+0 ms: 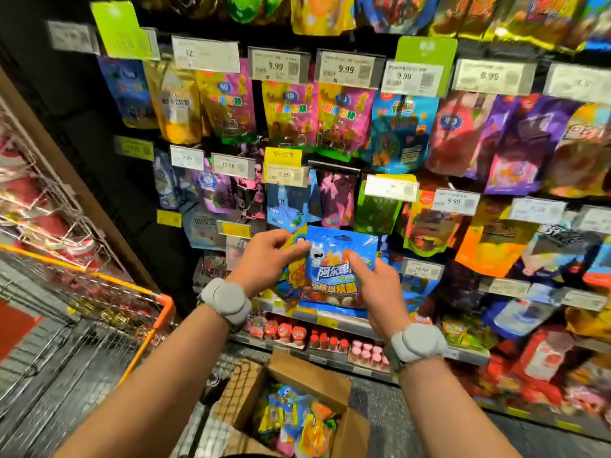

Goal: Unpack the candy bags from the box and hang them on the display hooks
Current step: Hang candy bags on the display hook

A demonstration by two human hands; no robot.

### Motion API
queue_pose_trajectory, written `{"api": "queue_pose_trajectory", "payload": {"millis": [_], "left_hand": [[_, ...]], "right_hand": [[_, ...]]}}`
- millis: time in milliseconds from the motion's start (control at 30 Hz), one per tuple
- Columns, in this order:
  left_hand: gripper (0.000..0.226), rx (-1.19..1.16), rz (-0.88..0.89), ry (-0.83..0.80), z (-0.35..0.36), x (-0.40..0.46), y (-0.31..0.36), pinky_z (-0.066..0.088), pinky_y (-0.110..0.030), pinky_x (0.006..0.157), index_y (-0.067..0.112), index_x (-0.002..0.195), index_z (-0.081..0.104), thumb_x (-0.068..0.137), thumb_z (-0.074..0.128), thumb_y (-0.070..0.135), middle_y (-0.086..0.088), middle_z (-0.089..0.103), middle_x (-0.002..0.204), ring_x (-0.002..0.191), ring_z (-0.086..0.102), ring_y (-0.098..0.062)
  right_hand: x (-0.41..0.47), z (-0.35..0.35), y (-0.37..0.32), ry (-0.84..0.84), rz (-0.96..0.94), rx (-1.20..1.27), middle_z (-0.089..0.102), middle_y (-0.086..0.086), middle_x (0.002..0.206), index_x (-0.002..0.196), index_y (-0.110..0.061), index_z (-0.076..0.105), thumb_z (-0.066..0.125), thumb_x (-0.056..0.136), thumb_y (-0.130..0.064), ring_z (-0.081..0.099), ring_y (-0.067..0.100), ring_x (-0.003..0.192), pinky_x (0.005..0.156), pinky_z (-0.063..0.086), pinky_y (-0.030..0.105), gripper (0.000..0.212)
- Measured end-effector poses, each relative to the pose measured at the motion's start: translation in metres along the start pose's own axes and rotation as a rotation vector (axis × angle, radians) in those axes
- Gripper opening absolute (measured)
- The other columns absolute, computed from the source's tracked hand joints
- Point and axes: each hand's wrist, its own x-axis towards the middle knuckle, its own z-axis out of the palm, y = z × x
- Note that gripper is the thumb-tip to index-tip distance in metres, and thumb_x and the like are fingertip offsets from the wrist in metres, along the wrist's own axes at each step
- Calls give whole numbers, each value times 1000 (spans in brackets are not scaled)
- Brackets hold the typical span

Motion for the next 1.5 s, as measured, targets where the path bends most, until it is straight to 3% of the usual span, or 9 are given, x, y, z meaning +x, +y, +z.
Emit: {"api": "queue_pose_trajectory", "payload": {"millis": [133,300,500,667,900,1033,1167,1333,1500], "left_hand": [[43,-23,46,-10,-10,14,29,32,-28,55,-1,71,55,88,70,35,-8,42,62,56,37,-11],[31,-52,134,67,-26,35,73,40,-24,58,9,66,63,86,72,31,2,55,60,57,48,-8],[23,-149,176,100,-45,54,117,45,-17,55,1,75,68,85,74,20,1,63,64,57,55,-3],[22,-111,231,100,-60,61,144,49,-24,59,6,80,72,83,75,26,-8,69,74,64,59,-8],[22,-58,317,119,-68,73,167,37,-14,49,8,70,66,86,74,23,11,55,53,48,44,0],[21,-88,367,118,-68,80,180,38,-13,52,8,68,65,85,74,17,11,56,54,51,46,0],[19,-52,391,81,-66,84,197,40,-20,55,10,70,67,83,76,20,2,59,62,59,48,-7],[21,95,501,13,-64,86,222,44,-30,63,12,77,70,84,75,31,-11,66,74,66,53,-9],[26,160,533,-105,-52,85,253,46,-27,57,13,71,63,83,74,34,3,63,67,59,54,-3]], "right_hand": [[12,-6,-40,-57,-70,-16,77,5,93,97,-15,72,60,98,-31,75,19,81,66,61,39,20],[27,-9,-86,-108,-192,-18,76,-6,78,96,-11,70,57,100,-28,73,11,69,56,56,27,22],[36,-3,-130,-88,-221,11,77,5,83,89,-13,68,62,98,-30,75,27,74,61,61,44,20],[45,0,-154,-84,-280,-11,76,10,89,93,-7,67,63,96,-35,74,31,81,72,61,52,28],[48,-3,-179,-92,-344,17,76,14,94,100,-3,65,66,93,-39,73,36,88,76,58,60,37],[49,-7,-195,-52,-362,97,75,9,82,82,-6,58,67,94,-24,74,34,84,72,61,52,24],[51,-12,-208,-12,-373,127,74,19,91,93,2,59,66,95,-27,74,37,84,72,59,60,30],[45,-31,-222,-1,-398,167,76,17,95,107,3,62,62,97,-26,75,34,81,67,61,53,30],[37,-60,-230,76,-452,160,76,16,90,100,-2,65,61,98,-25,75,31,77,66,61,48,23]]}}
